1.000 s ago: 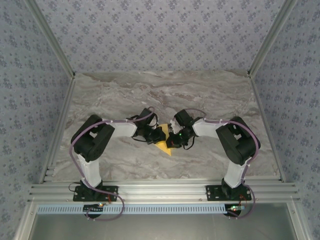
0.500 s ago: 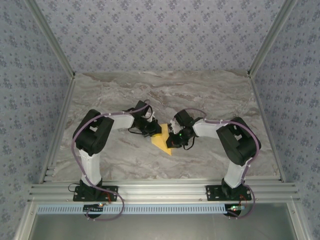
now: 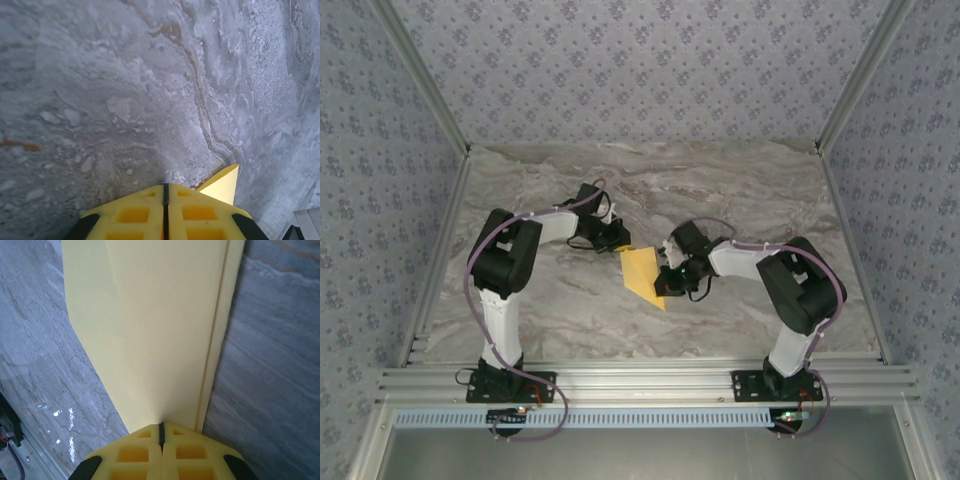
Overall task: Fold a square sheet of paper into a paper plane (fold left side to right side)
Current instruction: Fourth fold the wing at the center of the table, then turn over the paper at the center of the table.
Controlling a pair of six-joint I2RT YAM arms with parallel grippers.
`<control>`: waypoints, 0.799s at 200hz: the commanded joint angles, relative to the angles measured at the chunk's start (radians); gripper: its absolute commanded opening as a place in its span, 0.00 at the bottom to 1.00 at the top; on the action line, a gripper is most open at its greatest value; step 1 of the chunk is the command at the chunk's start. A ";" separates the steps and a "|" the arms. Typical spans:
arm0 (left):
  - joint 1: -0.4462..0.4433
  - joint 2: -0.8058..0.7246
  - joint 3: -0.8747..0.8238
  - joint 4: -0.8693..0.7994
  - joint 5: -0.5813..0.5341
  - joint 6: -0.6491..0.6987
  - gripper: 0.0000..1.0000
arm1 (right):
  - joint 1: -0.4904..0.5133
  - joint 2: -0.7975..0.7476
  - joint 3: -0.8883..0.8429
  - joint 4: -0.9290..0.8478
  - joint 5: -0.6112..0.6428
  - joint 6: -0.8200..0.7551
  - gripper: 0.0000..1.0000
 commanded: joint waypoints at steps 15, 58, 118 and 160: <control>0.068 0.039 0.018 -0.007 -0.149 0.052 0.09 | 0.002 0.032 -0.072 -0.169 0.082 -0.014 0.00; 0.100 -0.074 0.014 -0.004 -0.102 0.036 0.18 | 0.014 -0.006 -0.067 -0.008 -0.036 0.039 0.01; 0.112 -0.318 -0.144 0.052 -0.061 -0.047 0.39 | -0.008 -0.171 -0.041 0.067 0.071 0.049 0.37; 0.027 -0.353 -0.287 0.183 -0.015 -0.151 0.41 | -0.038 -0.300 -0.053 0.058 0.228 0.010 0.58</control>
